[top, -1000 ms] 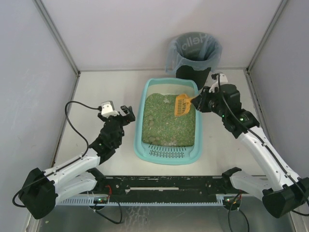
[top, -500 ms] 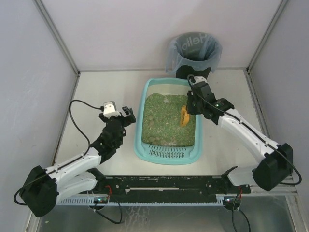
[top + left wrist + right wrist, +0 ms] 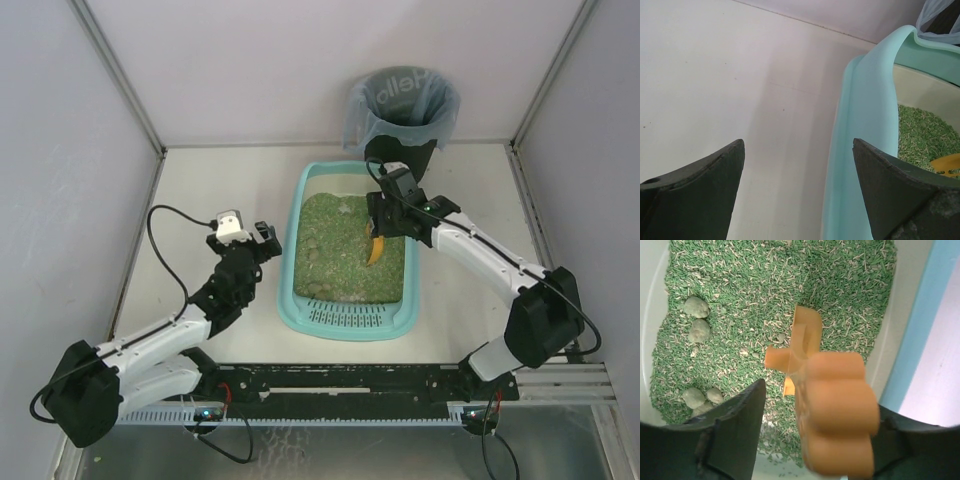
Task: Clean the litter box
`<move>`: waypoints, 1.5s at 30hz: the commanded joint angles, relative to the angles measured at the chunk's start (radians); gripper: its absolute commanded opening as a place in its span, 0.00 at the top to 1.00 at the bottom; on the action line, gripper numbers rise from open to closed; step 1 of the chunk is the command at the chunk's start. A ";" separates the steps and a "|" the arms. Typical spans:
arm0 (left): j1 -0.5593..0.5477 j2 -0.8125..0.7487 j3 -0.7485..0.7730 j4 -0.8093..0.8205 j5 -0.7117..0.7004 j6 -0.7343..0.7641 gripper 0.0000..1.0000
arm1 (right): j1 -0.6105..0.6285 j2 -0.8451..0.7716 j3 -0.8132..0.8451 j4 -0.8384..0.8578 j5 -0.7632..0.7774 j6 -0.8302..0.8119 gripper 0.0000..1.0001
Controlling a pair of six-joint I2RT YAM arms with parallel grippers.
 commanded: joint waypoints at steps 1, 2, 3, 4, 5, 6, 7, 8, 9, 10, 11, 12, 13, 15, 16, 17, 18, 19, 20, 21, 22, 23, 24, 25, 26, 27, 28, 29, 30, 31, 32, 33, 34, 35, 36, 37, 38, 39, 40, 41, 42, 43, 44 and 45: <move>-0.004 -0.030 0.036 0.010 -0.025 0.014 0.08 | -0.001 -0.118 0.015 0.027 0.044 -0.048 0.39; -0.004 -0.030 0.034 0.011 -0.029 0.016 0.08 | -0.006 -0.138 0.015 0.030 0.041 -0.054 0.36; -0.004 -0.030 0.036 0.011 -0.029 0.019 0.08 | -0.010 -0.157 0.016 0.032 0.036 -0.059 0.33; -0.004 -0.029 0.036 0.011 -0.029 0.019 0.08 | -0.016 -0.182 0.016 0.034 0.030 -0.066 0.30; -0.004 -0.030 0.035 0.011 -0.029 0.021 0.08 | -0.021 -0.201 0.015 0.032 0.026 -0.073 0.28; -0.004 -0.030 0.035 0.011 -0.029 0.022 0.08 | -0.025 -0.220 0.015 0.031 0.023 -0.079 0.26; -0.004 -0.031 0.035 0.010 -0.029 0.021 0.08 | -0.027 -0.238 0.015 0.030 0.019 -0.086 0.25; -0.005 -0.032 0.035 0.011 -0.029 0.021 0.08 | -0.030 -0.255 0.015 0.028 0.015 -0.094 0.25; -0.004 -0.036 0.035 0.008 -0.028 0.020 0.08 | -0.032 -0.274 0.015 0.024 0.014 -0.102 0.24; -0.005 -0.041 0.037 0.003 -0.026 0.018 0.08 | -0.031 -0.294 0.015 0.021 0.017 -0.110 0.24; -0.004 -0.050 0.038 -0.009 -0.025 0.016 0.08 | -0.031 -0.315 0.012 0.019 0.021 -0.114 0.22; -0.004 -0.062 0.037 -0.016 -0.025 0.018 0.07 | -0.030 -0.340 0.002 0.028 0.026 -0.120 0.22; -0.005 -0.074 0.038 -0.019 -0.037 0.026 0.07 | -0.031 -0.372 -0.018 0.053 0.029 -0.123 0.20; -0.004 -0.101 0.040 -0.033 -0.093 0.044 0.07 | -0.029 -0.460 -0.100 0.143 0.020 -0.126 0.16; -0.004 -0.122 0.047 -0.046 -0.132 0.048 0.06 | -0.030 -0.508 -0.145 0.220 0.006 -0.127 0.14; -0.004 -0.138 0.050 -0.057 -0.146 0.052 0.06 | -0.032 -0.558 -0.187 0.252 -0.008 -0.125 0.11; -0.004 -0.155 0.055 -0.070 -0.161 0.055 0.06 | -0.032 -0.601 -0.225 0.319 -0.019 -0.123 0.07; -0.005 -0.175 0.062 -0.094 -0.167 0.050 0.06 | -0.032 -0.646 -0.256 0.360 -0.025 -0.121 0.03; -0.004 -0.194 0.073 -0.124 -0.168 0.040 0.06 | -0.032 -0.683 -0.286 0.391 -0.030 -0.124 0.01; -0.004 -0.212 0.088 -0.168 -0.163 0.023 0.06 | -0.033 -0.724 -0.315 0.414 -0.032 -0.123 0.00; -0.004 -0.227 0.107 -0.220 -0.156 0.004 0.06 | -0.033 -0.759 -0.339 0.431 -0.033 -0.122 0.00; -0.003 -0.240 0.127 -0.271 -0.141 -0.016 0.05 | -0.034 -0.791 -0.362 0.438 -0.036 -0.118 0.00; -0.003 -0.251 0.146 -0.316 -0.123 -0.027 0.05 | -0.034 -0.823 -0.382 0.435 -0.028 -0.102 0.00; -0.003 -0.260 0.163 -0.351 -0.103 -0.031 0.05 | -0.033 -0.864 -0.404 0.427 -0.013 -0.081 0.00; -0.004 -0.268 0.182 -0.396 -0.086 -0.032 0.05 | -0.032 -0.900 -0.428 0.420 0.023 -0.056 0.00; -0.004 -0.277 0.200 -0.438 -0.069 -0.032 0.05 | -0.031 -0.945 -0.460 0.428 0.053 -0.032 0.00; -0.004 -0.287 0.213 -0.472 -0.052 -0.028 0.05 | -0.028 -0.992 -0.495 0.440 0.084 -0.006 0.00; -0.004 -0.298 0.226 -0.508 -0.038 -0.038 0.05 | -0.028 -1.046 -0.528 0.443 0.132 0.029 0.00; -0.004 -0.312 0.238 -0.554 -0.027 -0.055 0.05 | -0.026 -1.101 -0.558 0.440 0.148 0.043 0.00; -0.004 -0.327 0.249 -0.600 -0.011 -0.071 0.05 | -0.025 -1.151 -0.581 0.426 0.162 0.062 0.00; -0.004 -0.347 0.252 -0.635 0.004 -0.083 0.05 | -0.026 -1.203 -0.601 0.405 0.179 0.078 0.00; -0.004 -0.369 0.251 -0.665 0.013 -0.095 0.05 | -0.026 -1.246 -0.622 0.386 0.188 0.086 0.00; -0.005 -0.398 0.246 -0.691 0.021 -0.101 0.05 | -0.026 -1.289 -0.637 0.365 0.187 0.087 0.00; -0.004 -0.427 0.241 -0.712 0.026 -0.104 0.05 | -0.026 -1.326 -0.653 0.349 0.182 0.082 0.00; -0.004 -0.458 0.235 -0.734 0.029 -0.106 0.01 | -0.026 -1.354 -0.666 0.329 0.185 0.083 0.00; -0.004 -0.490 0.229 -0.751 0.025 -0.110 0.00 | -0.027 -1.376 -0.678 0.304 0.196 0.092 0.00; -0.004 -0.519 0.222 -0.768 0.021 -0.113 0.00 | -0.027 -1.387 -0.681 0.279 0.210 0.101 0.00; -0.004 -0.548 0.214 -0.778 0.018 -0.114 0.00 | -0.028 -1.389 -0.682 0.250 0.223 0.104 0.00; -0.004 -0.574 0.205 -0.781 0.017 -0.114 0.00 | -0.028 -1.390 -0.681 0.225 0.233 0.107 0.00; -0.004 -0.598 0.195 -0.783 0.014 -0.114 0.00 | -0.028 -1.390 -0.682 0.200 0.237 0.111 0.00; -0.004 -0.612 0.188 -0.788 0.010 -0.116 0.00 | -0.028 -1.391 -0.682 0.191 0.240 0.112 0.00; -0.004 -0.620 0.183 -0.795 0.008 -0.120 0.00 | -0.028 -1.392 -0.684 0.182 0.242 0.114 0.00; -0.004 -0.624 0.184 -0.806 0.006 -0.127 0.00 | -0.027 -1.393 -0.685 0.179 0.245 0.113 0.00; -0.004 -0.625 0.183 -0.816 0.005 -0.133 0.00 | -0.027 -1.395 -0.687 0.180 0.244 0.105 0.00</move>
